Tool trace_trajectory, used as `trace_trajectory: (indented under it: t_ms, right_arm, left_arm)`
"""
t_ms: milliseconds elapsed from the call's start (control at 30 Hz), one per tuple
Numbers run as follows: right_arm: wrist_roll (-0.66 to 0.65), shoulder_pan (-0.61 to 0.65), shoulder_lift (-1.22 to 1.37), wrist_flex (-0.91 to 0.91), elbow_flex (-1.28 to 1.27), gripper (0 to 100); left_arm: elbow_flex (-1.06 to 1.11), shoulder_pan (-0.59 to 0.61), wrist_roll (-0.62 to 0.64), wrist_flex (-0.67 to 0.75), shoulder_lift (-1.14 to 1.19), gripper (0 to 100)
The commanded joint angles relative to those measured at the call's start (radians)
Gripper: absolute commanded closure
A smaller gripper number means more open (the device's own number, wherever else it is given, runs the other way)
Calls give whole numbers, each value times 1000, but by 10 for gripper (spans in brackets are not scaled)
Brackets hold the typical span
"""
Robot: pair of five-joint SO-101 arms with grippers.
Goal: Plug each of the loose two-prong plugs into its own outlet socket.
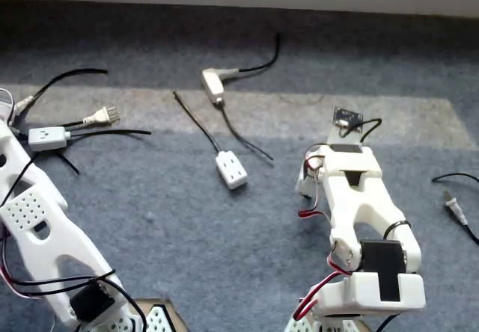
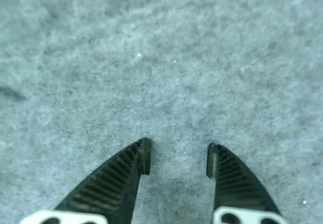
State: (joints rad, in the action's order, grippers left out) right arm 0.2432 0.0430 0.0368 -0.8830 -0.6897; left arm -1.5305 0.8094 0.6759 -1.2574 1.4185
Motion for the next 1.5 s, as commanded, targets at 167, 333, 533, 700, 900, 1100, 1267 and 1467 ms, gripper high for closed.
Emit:
trace_trajectory:
  t_ms: [167,333,533,700,900,1100,1267,1467]
  right_arm:
    - [3,-8,-10,48,4,817]
    - [3,-8,-10,50,4,817]
    - [3,-8,-10,50,4,817]
    - [3,-8,-10,50,4,817]
    - [3,-8,-10,50,5,817]
    - [3,-8,-10,50,5,817]
    - [3,-8,-10,50,5,817]
    - [3,-8,-10,50,7,817]
  left_arm:
    - [-41,56,-15,32,13,756]
    - [-42,62,-104,37,13,933]
    - [-42,65,-107,31,12,994]
    - [-131,48,-107,-21,10,994]
    - [-134,-8,-107,-250,-163,993]
    - [-134,-147,-204,-471,-403,994]
    - [-125,-297,-422,-505,-538,994]
    - [-125,-423,-712,-506,-599,994]
